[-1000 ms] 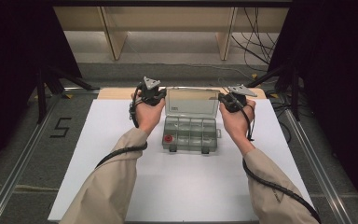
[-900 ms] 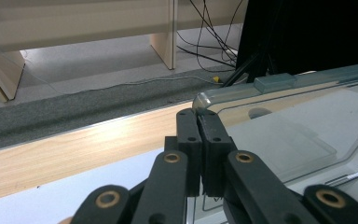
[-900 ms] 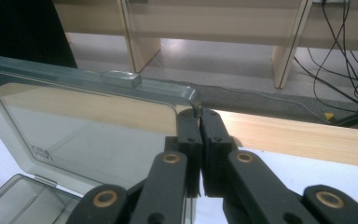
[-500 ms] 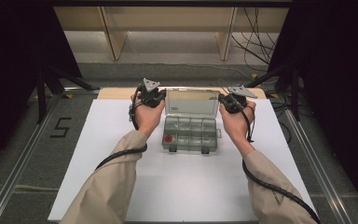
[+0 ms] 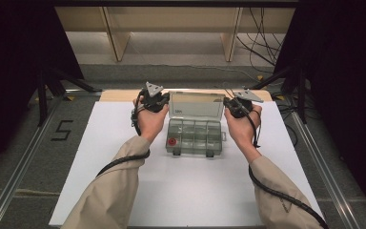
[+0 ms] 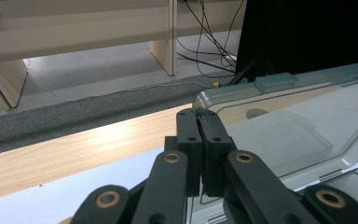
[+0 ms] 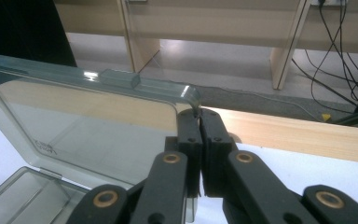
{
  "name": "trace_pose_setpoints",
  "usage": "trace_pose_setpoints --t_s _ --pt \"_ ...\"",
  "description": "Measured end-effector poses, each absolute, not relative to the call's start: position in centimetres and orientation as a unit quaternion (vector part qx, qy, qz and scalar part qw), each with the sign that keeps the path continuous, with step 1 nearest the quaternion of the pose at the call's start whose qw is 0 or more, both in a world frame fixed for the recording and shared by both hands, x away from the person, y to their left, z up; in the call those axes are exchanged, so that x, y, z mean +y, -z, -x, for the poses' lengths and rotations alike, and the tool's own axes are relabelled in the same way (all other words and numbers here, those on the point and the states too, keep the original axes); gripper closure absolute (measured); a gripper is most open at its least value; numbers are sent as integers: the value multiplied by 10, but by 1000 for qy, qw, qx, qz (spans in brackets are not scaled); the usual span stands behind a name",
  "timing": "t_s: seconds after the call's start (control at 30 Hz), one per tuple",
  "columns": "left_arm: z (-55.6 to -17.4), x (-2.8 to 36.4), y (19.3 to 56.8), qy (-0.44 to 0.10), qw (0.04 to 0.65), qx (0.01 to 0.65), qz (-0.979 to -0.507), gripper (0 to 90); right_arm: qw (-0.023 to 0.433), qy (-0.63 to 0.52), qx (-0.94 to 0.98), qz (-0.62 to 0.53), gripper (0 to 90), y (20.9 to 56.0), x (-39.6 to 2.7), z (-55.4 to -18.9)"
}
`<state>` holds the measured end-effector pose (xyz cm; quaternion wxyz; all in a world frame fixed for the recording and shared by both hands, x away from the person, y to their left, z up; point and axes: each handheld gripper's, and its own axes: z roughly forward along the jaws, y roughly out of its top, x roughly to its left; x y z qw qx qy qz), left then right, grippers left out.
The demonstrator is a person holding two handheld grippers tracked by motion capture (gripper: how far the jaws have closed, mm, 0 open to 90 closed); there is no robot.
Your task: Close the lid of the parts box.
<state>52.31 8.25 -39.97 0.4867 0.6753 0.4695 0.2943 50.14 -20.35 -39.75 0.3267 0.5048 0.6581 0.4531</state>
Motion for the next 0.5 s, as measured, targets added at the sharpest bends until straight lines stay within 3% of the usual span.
trace_pose_setpoints --t_s 0.5 --pt "-518 83 400 -297 487 466 -676 882 327 -452 660 -503 887 398 -203 -496"
